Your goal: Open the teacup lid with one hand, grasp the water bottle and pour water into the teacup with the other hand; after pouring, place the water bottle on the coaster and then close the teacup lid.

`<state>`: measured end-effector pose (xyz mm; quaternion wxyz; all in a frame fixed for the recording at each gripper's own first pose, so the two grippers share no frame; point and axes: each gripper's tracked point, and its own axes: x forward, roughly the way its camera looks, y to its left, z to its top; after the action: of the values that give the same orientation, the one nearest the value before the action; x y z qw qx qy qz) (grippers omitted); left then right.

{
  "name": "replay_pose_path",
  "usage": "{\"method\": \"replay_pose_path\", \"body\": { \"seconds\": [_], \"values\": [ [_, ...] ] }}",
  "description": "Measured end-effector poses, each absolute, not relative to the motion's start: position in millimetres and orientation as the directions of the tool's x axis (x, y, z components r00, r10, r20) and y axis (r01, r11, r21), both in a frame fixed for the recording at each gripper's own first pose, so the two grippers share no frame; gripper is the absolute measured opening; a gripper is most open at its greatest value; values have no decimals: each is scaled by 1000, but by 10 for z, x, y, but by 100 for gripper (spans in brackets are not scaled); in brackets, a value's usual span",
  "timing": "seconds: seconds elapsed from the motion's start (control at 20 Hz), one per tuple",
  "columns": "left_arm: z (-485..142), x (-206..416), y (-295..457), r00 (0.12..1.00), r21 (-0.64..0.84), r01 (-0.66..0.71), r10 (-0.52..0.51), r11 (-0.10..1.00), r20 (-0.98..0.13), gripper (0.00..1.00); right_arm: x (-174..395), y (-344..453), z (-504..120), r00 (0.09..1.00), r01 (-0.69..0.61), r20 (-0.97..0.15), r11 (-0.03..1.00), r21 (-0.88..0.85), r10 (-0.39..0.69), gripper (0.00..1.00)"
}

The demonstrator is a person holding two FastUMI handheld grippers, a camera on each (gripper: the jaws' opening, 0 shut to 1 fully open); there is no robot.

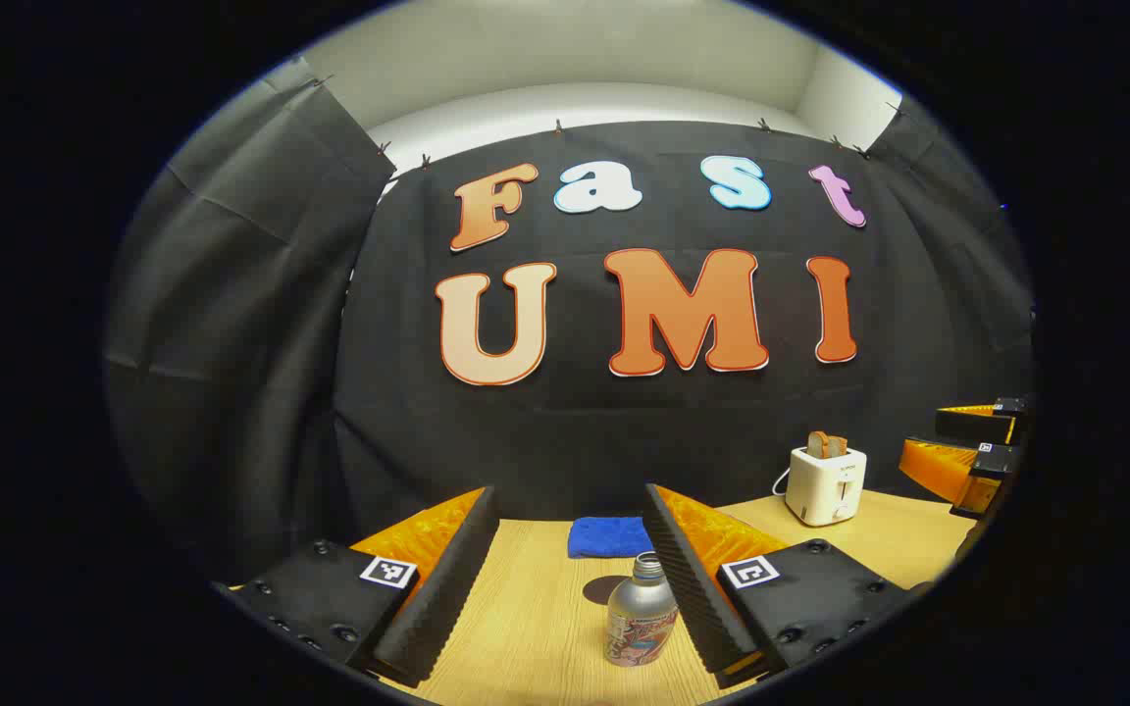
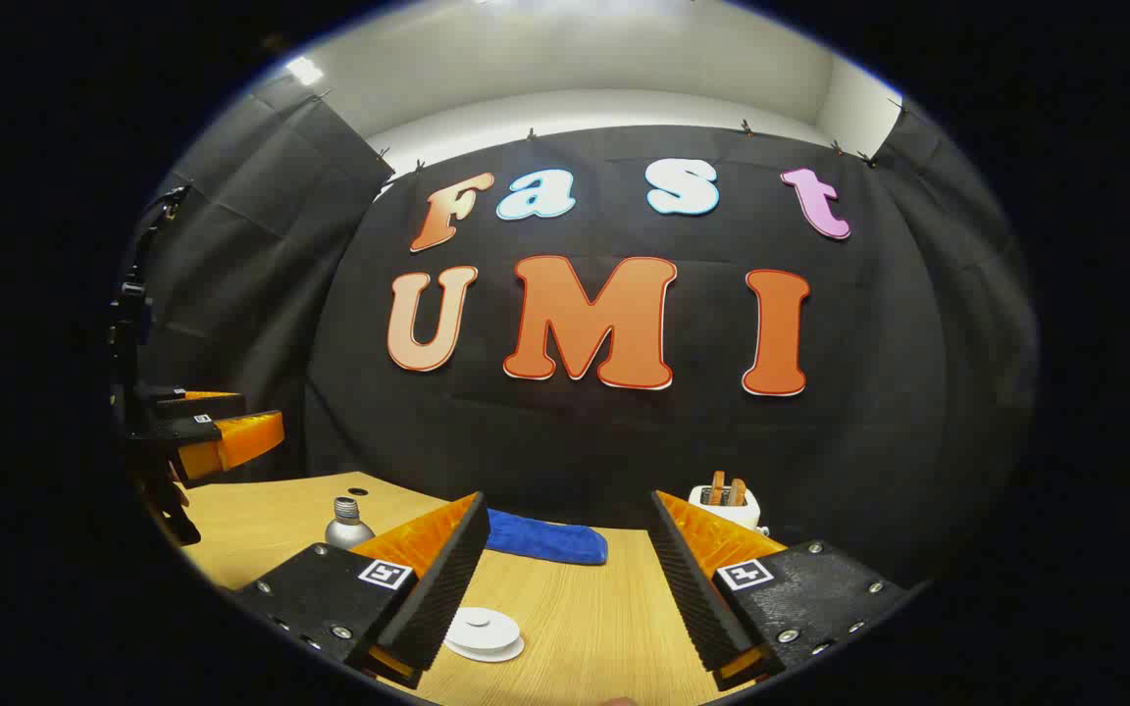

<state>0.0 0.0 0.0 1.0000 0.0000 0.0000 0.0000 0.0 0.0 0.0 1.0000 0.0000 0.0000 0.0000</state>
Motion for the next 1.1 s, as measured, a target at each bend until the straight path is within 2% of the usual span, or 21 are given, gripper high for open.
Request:
{"method": "replay_pose_path", "body": {
  "seconds": [0.1, 0.15, 0.75, 0.9, 1.1],
  "values": [
    [-1, -10, 34, 1000, 1, -7, 7, 1000, 7, 98, 1, 37, -35, 1000, -8, -10, 1000, 4, 8, 97],
    [3, -10, 47, 1000, -2, -7, 7, 1000, 8, 100, 12, 47, -44, 1000, -10, -12, 1000, 2, 10, 97],
    [-57, -21, 81, 1000, -10, -3, 3, 1000, -1, 100, 57, 198, -125, 998, -39, -40, 999, 2, 39, 97],
    [14, -57, 108, 1000, -8, -10, 10, 1000, 24, 94, 20, 269, -17, 998, -63, -12, 998, 7, 63, 97],
    [93, -98, 109, 999, -1, -5, 5, 1000, 40, 94, 31, 330, -34, 997, -71, -17, 997, -7, 71, 96]
  ]
}}
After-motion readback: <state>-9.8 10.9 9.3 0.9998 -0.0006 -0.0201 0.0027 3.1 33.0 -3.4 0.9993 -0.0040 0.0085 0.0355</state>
